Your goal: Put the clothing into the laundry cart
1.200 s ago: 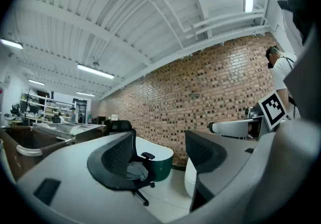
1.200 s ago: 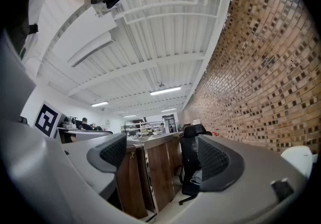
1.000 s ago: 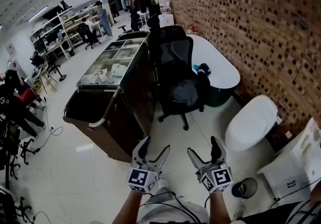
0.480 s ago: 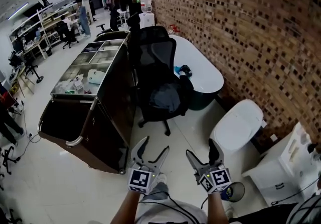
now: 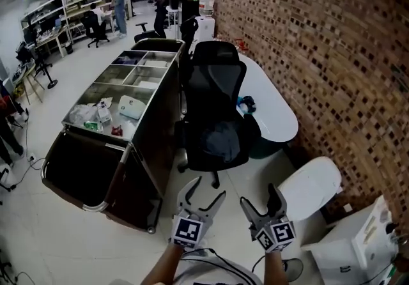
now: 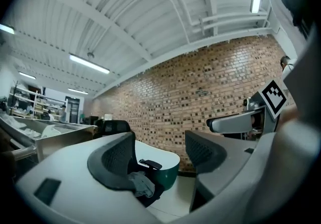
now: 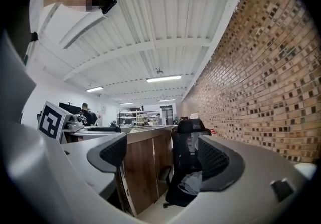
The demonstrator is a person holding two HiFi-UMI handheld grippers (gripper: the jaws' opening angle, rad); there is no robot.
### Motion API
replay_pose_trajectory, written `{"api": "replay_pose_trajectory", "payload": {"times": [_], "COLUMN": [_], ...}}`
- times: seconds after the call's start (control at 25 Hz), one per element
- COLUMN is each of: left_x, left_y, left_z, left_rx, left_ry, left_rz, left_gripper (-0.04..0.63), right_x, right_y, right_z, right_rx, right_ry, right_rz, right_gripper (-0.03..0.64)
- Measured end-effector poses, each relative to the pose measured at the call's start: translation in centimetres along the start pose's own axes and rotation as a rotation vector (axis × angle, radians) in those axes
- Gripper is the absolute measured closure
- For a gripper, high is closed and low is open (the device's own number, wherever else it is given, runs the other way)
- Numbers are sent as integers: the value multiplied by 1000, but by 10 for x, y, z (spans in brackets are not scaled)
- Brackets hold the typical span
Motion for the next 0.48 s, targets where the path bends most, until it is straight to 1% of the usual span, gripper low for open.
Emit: {"api": "replay_pose_trajectory", "payload": {"times": [0.04,0.08,0.2,0.32,0.48], "left_x": [-6,-11,-20,-33,-27], "left_y": [9,18,42,60,73], "left_z": [-7,-13,-32,-52,-71], "left_rx": [-1,7,42,48,83], "left_ry": [-1,2,20,30,44], "left_rz": [-12,-7,37,28,103], "left_gripper": [270,270,270,270,270], "right_x": [1,1,-4,-14,-16], "right_y": [-2,-3,-6,-16,-38], "right_z": [-14,-27,-58,-78,-98], "right_rx": [13,29,66,71,64], "right_ry": [-2,-3,-4,28,38], "right_rz": [0,-1,-7,-6,-17], "right_gripper": [163,163,163,163,163]}}
Point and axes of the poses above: the fingertips, and each gripper's own axes: z backward along the fingers, y to its left, x out of its top, the point moved 3 cm from there along z, backward along the fingers, and after that the axes turned 14 degrees about x, right-handed, at the moved point
